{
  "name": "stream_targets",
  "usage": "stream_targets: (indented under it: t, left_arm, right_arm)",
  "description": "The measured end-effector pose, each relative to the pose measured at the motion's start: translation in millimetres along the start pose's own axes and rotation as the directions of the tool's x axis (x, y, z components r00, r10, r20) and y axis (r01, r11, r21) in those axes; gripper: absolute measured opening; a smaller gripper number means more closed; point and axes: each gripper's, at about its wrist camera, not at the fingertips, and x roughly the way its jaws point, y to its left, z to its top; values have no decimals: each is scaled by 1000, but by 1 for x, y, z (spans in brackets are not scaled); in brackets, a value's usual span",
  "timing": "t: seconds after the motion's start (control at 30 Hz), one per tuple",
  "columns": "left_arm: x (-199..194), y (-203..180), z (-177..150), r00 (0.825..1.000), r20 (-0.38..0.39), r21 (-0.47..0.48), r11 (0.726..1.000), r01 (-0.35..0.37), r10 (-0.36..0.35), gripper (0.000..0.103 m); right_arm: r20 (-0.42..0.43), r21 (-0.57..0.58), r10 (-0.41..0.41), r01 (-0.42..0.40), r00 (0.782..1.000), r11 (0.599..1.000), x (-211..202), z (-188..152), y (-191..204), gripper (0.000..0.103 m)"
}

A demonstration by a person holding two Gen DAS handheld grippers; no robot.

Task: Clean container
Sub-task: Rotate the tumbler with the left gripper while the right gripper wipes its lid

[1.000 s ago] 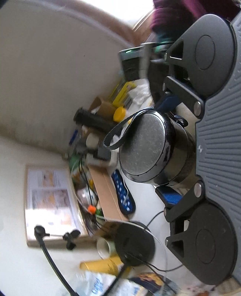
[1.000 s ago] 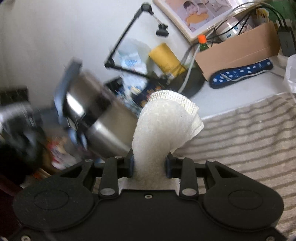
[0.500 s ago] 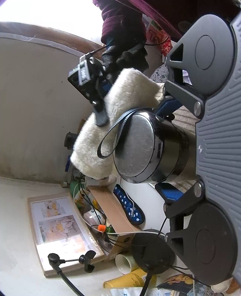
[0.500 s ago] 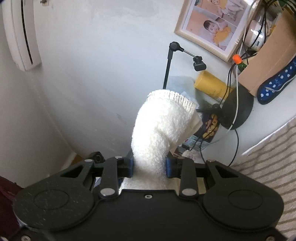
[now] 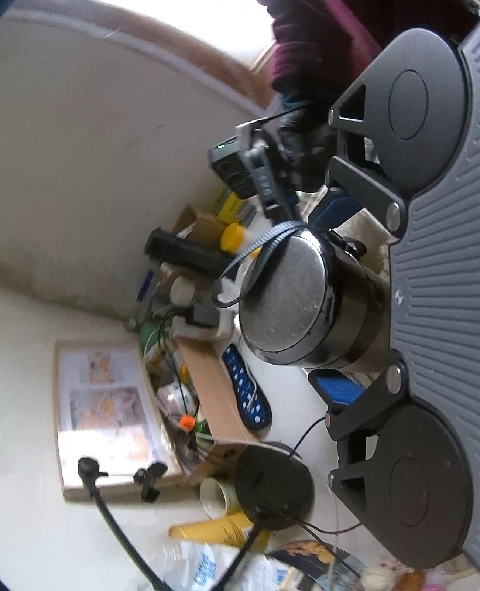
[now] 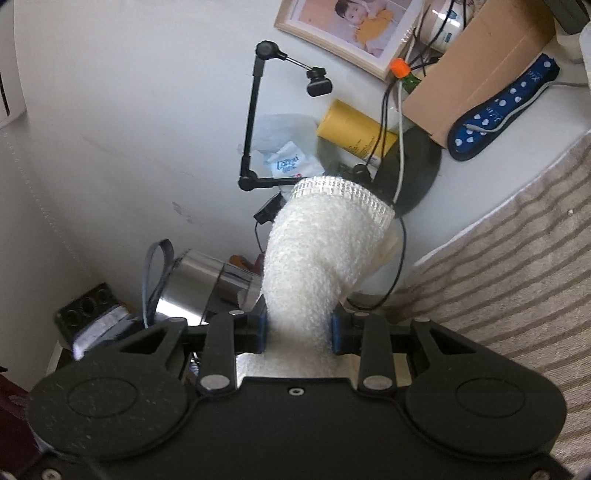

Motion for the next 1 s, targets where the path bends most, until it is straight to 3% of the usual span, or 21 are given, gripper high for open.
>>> stream_targets:
  t: [0.27, 0.47, 0.63, 0.7, 0.8, 0.93, 1.0]
  left_arm:
    - [5, -17, 8, 994, 37, -157, 983, -97, 104, 87]
    - [9, -33, 11, 981, 13, -148, 971, -189, 193, 87]
    - [27, -50, 10, 959, -39, -31, 959, -281, 280, 93]
    - [31, -51, 8, 950, -38, -26, 950, -312, 311, 93]
    - [29, -43, 10, 950, -40, -83, 946, -312, 310, 94]
    - [30, -38, 8, 954, -51, -92, 950, -300, 296, 93]
    - [30, -38, 7, 956, -46, -68, 954, -292, 289, 86]
  right_arm:
    - [-26, -11, -48, 47, 999, 999, 6, -1, -13, 30]
    - [-29, 19, -88, 89, 996, 996, 11, -8, -30, 30]
    - [-16, 43, -95, 96, 995, 994, 16, -12, -39, 30]
    - [-24, 35, -111, 112, 994, 993, 18, -13, -41, 30]
    - [-34, 25, -132, 133, 991, 991, 20, -14, -44, 30]
    - [-39, 25, -137, 138, 990, 990, 20, -15, -47, 30]
    - [-41, 23, -138, 139, 990, 990, 20, -15, -47, 30]
